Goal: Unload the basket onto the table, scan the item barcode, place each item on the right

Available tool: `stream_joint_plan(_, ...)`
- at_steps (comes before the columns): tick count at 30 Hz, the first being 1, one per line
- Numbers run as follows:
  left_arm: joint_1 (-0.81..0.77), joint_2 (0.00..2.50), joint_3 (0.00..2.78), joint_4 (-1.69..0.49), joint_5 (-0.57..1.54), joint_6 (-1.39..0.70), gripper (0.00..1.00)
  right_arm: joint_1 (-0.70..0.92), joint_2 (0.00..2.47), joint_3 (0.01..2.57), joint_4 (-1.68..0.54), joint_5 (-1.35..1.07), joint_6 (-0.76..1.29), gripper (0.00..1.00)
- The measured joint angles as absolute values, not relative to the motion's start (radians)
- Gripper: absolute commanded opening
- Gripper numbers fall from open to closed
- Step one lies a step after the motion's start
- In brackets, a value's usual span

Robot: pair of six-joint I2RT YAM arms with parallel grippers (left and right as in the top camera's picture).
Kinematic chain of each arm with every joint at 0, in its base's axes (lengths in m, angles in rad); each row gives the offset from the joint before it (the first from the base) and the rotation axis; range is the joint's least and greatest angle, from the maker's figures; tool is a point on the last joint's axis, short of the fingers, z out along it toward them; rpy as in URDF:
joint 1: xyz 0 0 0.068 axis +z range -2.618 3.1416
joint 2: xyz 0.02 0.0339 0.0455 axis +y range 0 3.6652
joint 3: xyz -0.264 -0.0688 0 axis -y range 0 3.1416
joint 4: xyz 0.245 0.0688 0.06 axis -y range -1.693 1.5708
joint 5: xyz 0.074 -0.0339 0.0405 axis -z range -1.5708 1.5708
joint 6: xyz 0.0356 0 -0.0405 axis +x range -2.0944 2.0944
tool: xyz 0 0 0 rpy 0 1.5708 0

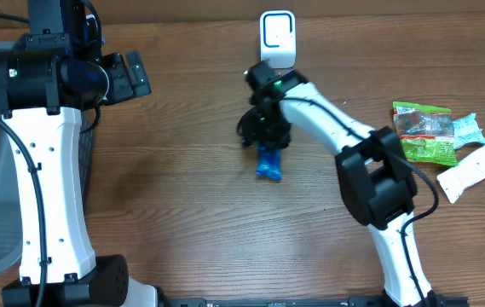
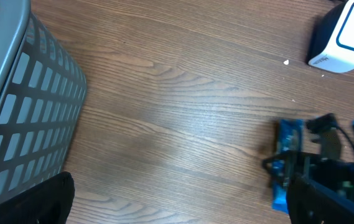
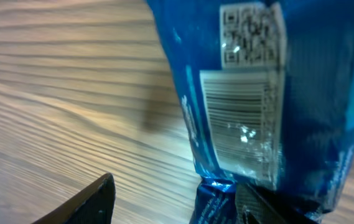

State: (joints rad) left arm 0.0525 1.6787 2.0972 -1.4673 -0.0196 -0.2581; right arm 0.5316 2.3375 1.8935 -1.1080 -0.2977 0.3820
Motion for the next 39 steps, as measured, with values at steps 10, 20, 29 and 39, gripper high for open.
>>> stream_joint_plan(10, 0.052, 1.679, 2.097, -1.467, -0.020, -0.258, 1.00, 0.402, 2.339, 2.084, -1.366, -0.369, 0.209, 0.75)
stream_joint_plan(20, 0.052, 1.679, 2.097, -1.467, -0.020, -0.258, 1.00, 0.266, 2.267, 2.210, -1.399, -0.400, 0.077, 0.74)
stream_joint_plan(29, 0.052, 1.679, 2.097, -1.467, -0.020, -0.258, 1.00, 0.163, 2.268, 1.938, -1.186, -0.514, -0.079, 0.58)
stream_joint_plan(39, 0.052, 1.679, 2.097, -1.467, -0.020, -0.258, 1.00, 0.178, 2.268, 1.707, -0.925, -0.685, -0.108, 0.54)
